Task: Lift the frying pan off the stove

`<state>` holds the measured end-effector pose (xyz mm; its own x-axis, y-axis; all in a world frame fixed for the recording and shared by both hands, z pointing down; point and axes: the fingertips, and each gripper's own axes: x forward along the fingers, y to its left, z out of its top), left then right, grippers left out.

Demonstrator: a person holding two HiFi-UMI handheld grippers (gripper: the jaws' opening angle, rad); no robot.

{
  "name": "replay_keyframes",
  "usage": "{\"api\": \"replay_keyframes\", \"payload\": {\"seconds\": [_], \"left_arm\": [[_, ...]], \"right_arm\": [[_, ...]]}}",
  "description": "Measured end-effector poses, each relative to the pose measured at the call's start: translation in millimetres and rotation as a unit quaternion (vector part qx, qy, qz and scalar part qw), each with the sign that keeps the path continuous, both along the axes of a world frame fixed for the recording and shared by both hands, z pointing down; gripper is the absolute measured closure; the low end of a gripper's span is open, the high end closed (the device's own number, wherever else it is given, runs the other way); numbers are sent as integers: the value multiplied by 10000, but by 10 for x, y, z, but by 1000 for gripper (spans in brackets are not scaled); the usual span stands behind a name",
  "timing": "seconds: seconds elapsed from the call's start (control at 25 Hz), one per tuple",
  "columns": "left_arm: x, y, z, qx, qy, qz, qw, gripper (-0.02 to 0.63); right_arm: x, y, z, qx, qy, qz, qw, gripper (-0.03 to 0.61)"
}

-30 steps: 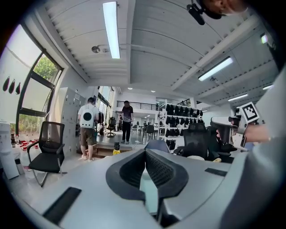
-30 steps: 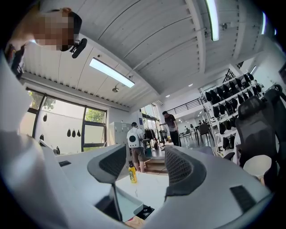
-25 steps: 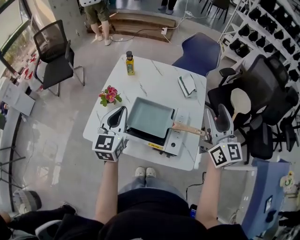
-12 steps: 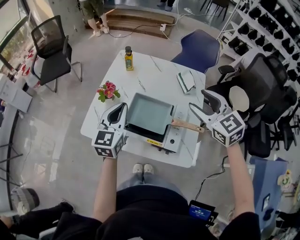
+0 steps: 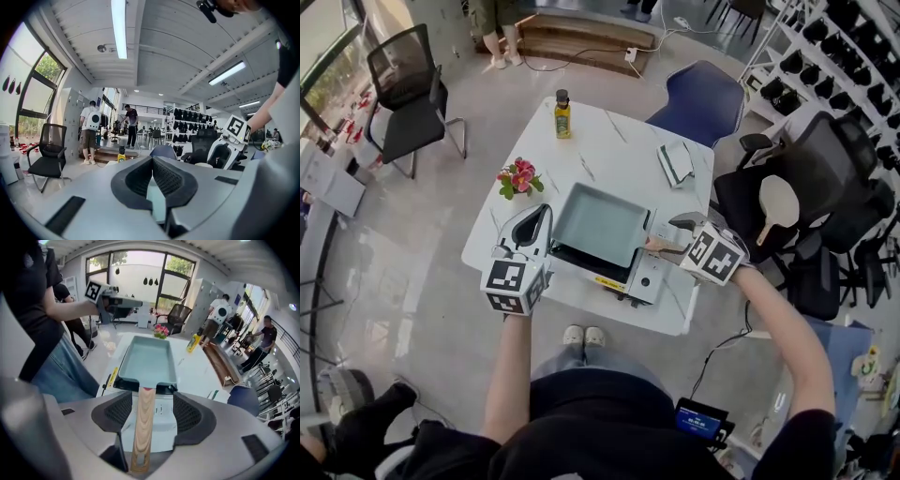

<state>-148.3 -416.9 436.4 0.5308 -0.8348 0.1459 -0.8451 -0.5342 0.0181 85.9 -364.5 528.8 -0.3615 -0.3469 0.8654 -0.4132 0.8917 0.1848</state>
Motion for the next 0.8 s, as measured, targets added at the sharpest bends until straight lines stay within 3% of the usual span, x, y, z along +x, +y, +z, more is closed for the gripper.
{"api": "replay_keyframes", "payload": {"seconds": [0.48,0.8], "left_arm": [[-179,40,30,-10,-5,-190,9998,594],[-259,61,47,-61,1,-274,9996,594]], "right_arm": [[73,19,799,-676,1078,-220,9916,322],[68,11,924,-945,1280,-222,9870,341]]}}
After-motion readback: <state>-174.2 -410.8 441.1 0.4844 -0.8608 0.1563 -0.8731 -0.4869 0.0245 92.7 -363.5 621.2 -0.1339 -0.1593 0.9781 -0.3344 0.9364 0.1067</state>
